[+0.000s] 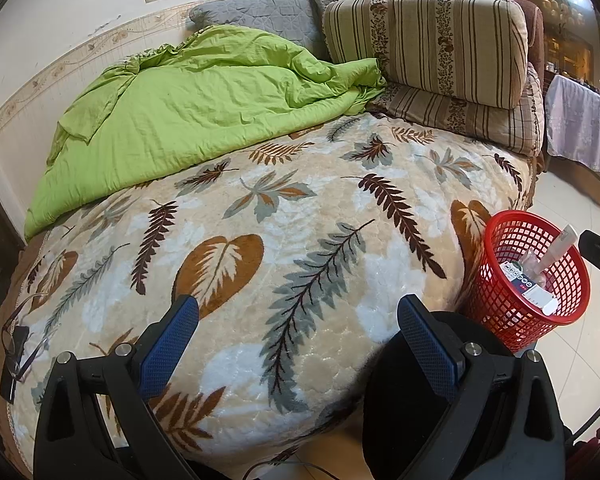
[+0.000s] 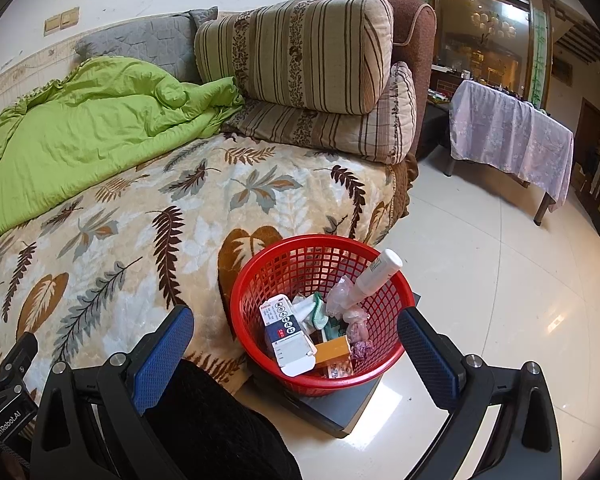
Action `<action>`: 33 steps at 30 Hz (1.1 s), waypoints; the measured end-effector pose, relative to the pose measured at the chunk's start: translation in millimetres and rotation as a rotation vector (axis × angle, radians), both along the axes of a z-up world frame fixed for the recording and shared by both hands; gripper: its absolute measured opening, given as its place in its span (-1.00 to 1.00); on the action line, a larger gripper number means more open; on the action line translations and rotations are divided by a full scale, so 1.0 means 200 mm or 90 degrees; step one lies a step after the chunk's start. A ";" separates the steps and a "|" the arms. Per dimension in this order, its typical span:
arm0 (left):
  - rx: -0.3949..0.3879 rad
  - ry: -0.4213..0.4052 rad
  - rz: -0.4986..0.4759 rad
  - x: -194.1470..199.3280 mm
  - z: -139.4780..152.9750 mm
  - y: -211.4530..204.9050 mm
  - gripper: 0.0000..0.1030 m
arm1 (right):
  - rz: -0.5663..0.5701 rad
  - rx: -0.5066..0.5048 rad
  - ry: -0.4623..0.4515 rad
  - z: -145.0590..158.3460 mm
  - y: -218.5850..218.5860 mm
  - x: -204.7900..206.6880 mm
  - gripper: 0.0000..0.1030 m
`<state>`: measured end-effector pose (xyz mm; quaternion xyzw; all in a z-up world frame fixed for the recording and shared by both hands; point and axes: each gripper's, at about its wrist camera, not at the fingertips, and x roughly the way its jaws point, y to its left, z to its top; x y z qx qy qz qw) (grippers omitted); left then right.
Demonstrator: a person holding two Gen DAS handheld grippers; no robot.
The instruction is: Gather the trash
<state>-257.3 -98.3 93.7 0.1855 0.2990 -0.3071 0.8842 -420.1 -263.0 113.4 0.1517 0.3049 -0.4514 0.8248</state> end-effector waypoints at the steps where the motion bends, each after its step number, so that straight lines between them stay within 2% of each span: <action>1: 0.000 0.001 0.000 0.00 0.00 0.00 0.93 | 0.000 0.000 0.000 0.00 0.00 0.00 1.00; 5: 0.001 0.006 0.001 0.00 0.00 0.00 0.92 | 0.010 -0.001 0.000 -0.01 0.00 0.02 1.00; 9: 0.000 0.040 0.023 0.08 -0.01 0.03 0.93 | 0.083 0.000 -0.014 -0.02 0.01 0.13 1.00; 12: -0.005 0.077 0.101 0.26 -0.04 0.14 0.93 | 0.157 0.004 0.004 -0.02 0.04 0.32 1.00; 15: 0.026 0.089 0.213 0.46 -0.10 0.27 0.93 | 0.244 0.075 0.004 -0.07 0.06 0.63 1.00; 18: 0.074 0.130 0.320 0.71 -0.21 0.41 0.93 | 0.285 0.129 0.020 -0.19 0.08 0.97 1.00; 21: 0.093 0.162 0.378 0.93 -0.31 0.51 0.92 | 0.297 0.130 0.036 -0.32 0.13 1.31 1.00; 23: 0.099 0.176 0.382 1.03 -0.36 0.52 0.93 | 0.312 0.132 0.064 -0.42 0.16 1.56 1.00; 25: 0.065 0.200 0.369 1.12 -0.39 0.51 0.93 | 0.321 0.127 0.099 -0.50 0.20 1.75 0.99; 27: 0.042 0.202 0.364 1.17 -0.39 0.50 0.93 | 0.354 0.160 0.131 -0.56 0.22 1.90 0.99; 28: 0.034 0.194 0.360 1.18 -0.39 0.49 0.93 | 0.361 0.171 0.136 -0.58 0.21 1.94 1.00; 30: 0.033 0.171 0.346 1.19 -0.41 0.46 1.00 | 0.350 0.127 0.172 -0.62 0.24 2.02 1.00; 33: 0.016 0.166 0.338 1.23 -0.43 0.47 1.00 | 0.375 0.081 0.153 -0.64 0.27 2.02 1.00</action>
